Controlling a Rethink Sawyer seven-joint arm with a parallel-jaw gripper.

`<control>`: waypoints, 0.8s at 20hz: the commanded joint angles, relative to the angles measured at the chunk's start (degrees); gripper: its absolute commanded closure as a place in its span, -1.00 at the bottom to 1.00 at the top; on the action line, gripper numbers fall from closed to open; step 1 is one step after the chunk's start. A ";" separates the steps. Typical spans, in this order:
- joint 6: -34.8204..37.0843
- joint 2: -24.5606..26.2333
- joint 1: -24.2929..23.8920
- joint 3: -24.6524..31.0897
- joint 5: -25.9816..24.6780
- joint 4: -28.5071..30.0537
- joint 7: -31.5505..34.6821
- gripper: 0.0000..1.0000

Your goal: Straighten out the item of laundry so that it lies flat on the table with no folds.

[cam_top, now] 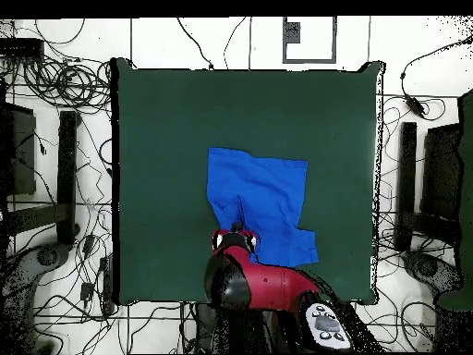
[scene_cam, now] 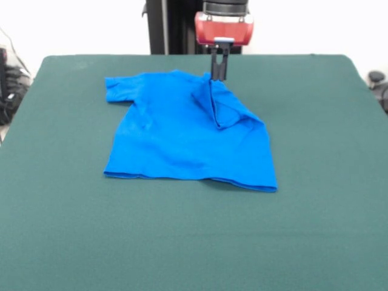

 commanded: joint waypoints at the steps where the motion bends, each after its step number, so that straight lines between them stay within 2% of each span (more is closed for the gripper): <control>1: 3.74 2.78 1.48 4.99 2.34 0.07 10.37 1.00; 16: 3.87 2.92 1.31 5.05 2.10 -0.22 10.03 1.00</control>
